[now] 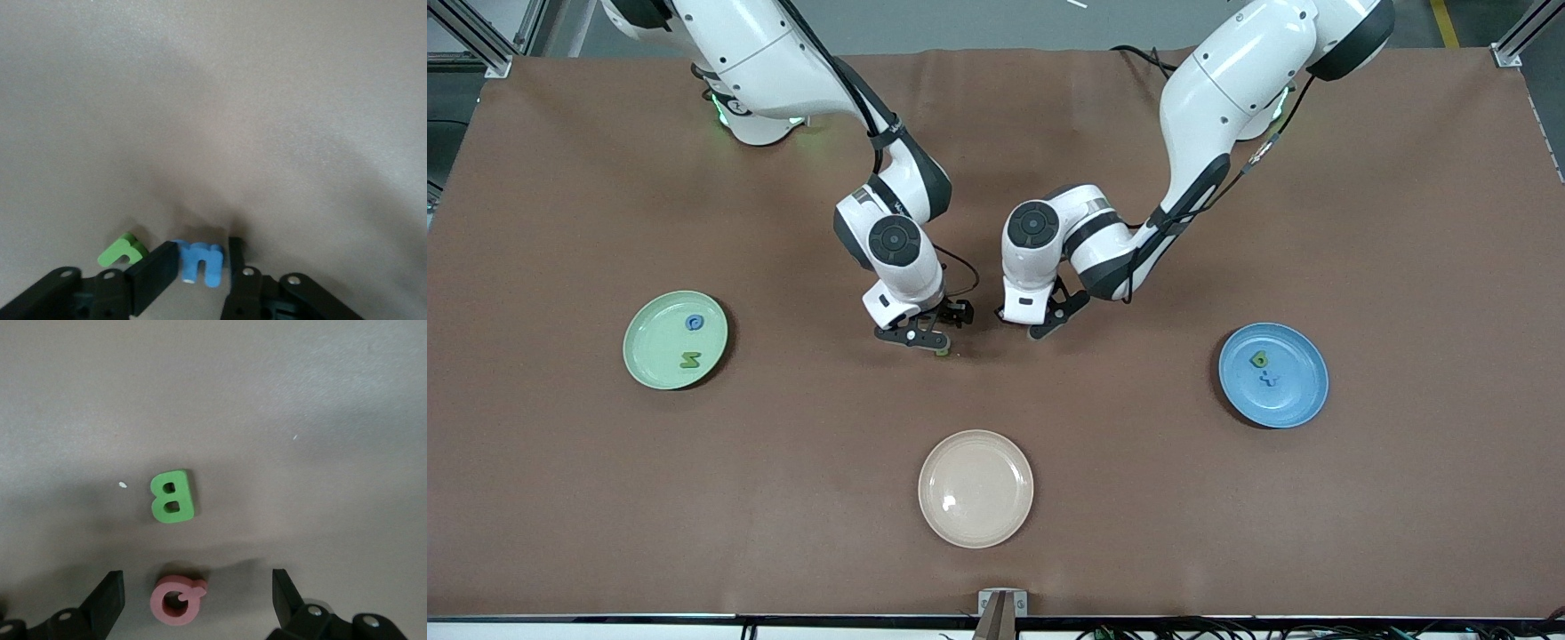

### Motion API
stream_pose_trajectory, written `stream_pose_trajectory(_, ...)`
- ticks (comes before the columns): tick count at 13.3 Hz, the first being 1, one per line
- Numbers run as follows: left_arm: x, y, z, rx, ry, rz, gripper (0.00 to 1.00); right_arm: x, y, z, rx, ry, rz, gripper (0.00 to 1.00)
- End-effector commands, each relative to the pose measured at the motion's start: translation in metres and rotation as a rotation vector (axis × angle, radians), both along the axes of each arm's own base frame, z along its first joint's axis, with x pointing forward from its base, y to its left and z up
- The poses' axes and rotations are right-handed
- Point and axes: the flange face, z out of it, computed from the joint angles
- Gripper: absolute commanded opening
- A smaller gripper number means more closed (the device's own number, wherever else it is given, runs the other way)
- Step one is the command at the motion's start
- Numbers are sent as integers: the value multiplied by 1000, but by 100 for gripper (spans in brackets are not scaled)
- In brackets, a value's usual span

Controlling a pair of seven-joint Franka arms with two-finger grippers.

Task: Sort upper and lower case letters into plates
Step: 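Grasp the pink G with the right gripper while the left gripper aligns on m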

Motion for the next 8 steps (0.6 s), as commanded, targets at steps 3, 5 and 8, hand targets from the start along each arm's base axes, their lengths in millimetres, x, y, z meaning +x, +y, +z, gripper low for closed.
stream_pose_trajectory(3, 4, 8, 0, 25, 1, 30, 52, -7, 15, -12, 4, 0, -1, 85)
stream_pose_trajectory(5, 5, 10, -2, 29, 3, 33, 52, -8, 15, -13, 1, 3, 2, 73)
stream_pose_trajectory(8, 2, 20, -8, 91, 37, 38, 55, -10, 17, -13, 0, 2, 10, 53)
